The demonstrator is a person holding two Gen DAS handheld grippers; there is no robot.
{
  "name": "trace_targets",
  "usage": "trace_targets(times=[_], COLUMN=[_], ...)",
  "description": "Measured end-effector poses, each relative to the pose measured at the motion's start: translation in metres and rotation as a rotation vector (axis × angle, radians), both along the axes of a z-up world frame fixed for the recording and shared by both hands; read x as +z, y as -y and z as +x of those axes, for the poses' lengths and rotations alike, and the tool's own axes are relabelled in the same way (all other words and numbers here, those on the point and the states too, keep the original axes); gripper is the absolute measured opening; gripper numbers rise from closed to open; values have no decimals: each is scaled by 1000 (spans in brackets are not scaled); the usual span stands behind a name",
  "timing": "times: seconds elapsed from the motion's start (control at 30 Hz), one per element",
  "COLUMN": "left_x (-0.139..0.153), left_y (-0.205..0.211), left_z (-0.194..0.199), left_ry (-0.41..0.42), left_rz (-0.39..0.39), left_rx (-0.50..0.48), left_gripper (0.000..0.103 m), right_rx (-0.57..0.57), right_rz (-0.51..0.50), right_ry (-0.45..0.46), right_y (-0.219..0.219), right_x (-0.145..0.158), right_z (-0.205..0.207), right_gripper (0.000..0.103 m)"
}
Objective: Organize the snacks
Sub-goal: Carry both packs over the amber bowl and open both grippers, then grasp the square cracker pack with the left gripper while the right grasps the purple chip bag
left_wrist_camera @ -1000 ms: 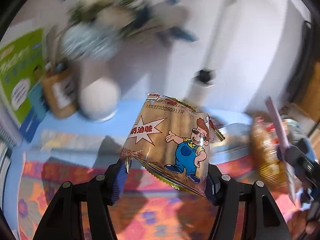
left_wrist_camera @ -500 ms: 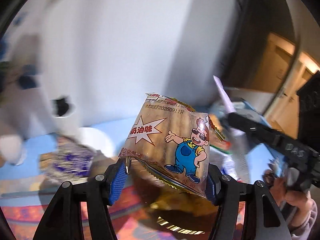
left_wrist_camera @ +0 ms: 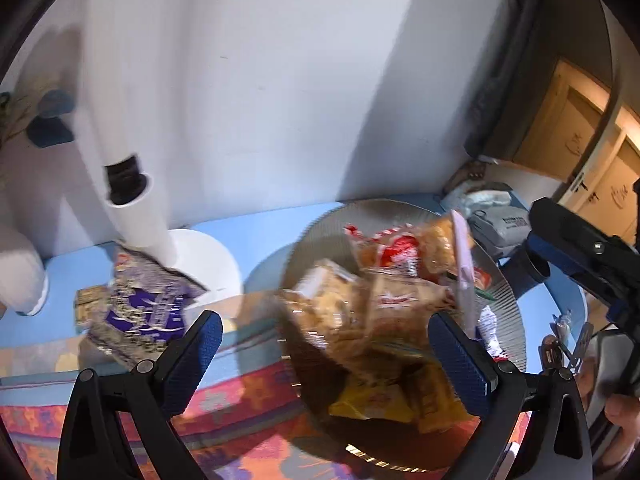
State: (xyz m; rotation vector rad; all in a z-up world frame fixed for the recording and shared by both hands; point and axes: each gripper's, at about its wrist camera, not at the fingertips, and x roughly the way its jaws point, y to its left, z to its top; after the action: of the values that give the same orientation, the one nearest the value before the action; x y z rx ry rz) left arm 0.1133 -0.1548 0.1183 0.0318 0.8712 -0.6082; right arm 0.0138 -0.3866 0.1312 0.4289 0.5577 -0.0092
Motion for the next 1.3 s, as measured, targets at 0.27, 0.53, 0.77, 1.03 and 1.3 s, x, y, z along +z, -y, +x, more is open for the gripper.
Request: trace_targets(times=[0.27, 0.53, 0.77, 1.03, 1.3], left_x=[19, 24, -13, -73, -112], left_y=[-74, -172, -214, -214, -193], left_z=[17, 40, 57, 85, 112], left_ry=[56, 77, 42, -2, -30], left_rz=[-14, 9, 30, 67, 90], left_rx=[117, 274, 348, 386, 384], left_gripper=[102, 102, 102, 102, 102], right_rx=[102, 219, 272, 183, 33], right_rz=[8, 55, 136, 163, 110], right_ry=[74, 74, 6, -60, -70], right_y=[-63, -139, -184, -205, -204], right_x=[34, 32, -10, -73, -112], right_z=[13, 49, 79, 100, 105], right_gripper=[98, 99, 99, 99, 99])
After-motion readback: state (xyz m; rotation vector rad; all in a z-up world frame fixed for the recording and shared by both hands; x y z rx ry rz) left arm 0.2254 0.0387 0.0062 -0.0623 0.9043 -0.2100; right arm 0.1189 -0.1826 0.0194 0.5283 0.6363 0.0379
